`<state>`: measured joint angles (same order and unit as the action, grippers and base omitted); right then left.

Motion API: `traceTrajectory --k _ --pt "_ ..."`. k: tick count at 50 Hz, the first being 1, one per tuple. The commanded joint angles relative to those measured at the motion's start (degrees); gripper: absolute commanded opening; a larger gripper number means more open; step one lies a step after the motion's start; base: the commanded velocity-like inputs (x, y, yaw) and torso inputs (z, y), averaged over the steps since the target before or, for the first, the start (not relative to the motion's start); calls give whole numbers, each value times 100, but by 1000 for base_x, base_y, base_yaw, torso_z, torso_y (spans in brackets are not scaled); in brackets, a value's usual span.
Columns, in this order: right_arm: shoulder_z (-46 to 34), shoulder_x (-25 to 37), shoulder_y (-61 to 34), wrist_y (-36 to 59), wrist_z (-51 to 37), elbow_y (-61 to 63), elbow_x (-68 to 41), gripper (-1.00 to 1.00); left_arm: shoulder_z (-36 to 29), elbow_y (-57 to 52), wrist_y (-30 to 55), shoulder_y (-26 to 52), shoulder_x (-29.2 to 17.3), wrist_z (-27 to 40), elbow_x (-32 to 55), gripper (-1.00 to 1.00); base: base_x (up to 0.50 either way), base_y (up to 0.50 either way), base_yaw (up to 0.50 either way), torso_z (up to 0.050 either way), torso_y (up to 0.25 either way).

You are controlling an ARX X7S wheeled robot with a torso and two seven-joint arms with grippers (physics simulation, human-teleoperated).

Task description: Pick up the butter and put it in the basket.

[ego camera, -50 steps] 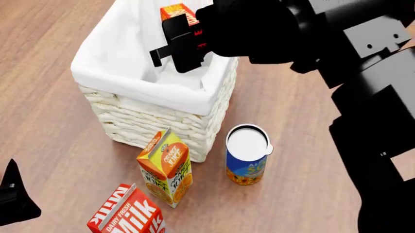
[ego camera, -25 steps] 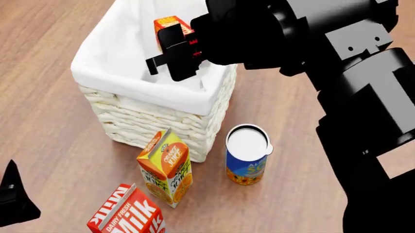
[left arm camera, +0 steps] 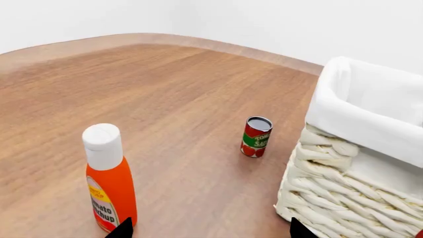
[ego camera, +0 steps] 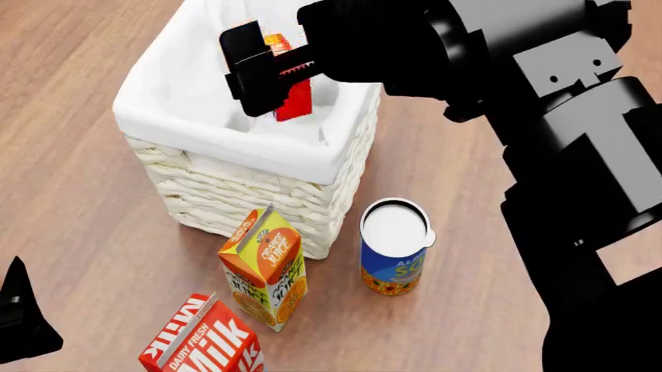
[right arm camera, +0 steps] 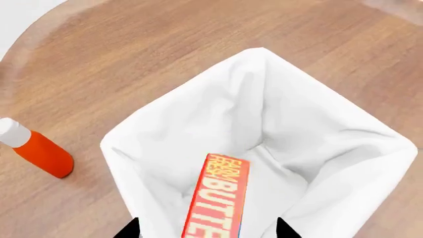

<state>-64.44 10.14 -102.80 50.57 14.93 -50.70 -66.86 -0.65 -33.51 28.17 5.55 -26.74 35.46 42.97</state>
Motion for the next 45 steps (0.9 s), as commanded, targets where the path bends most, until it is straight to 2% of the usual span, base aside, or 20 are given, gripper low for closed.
traceTrajectory --k 1,15,31,45 --pt "351 -105 -132 -297 193 26 222 100 433 -34 157 13 362 -421 -139 100 0 0 0 0 0" --pt "412 -29 -77 -475 66 203 240 100 407 14 119 33 355 -424 -154 100 0 0 0 0 0" --pt "1186 1657 963 -1481 -2145 4149 96 100 361 -164 36 -87 287 -474 -185 100 0 0 0 0 0" --pt "1500 2636 1741 -1778 -3385 6565 -38 100 458 -411 -66 -210 153 -584 -79 100 0 0 0 0 0"
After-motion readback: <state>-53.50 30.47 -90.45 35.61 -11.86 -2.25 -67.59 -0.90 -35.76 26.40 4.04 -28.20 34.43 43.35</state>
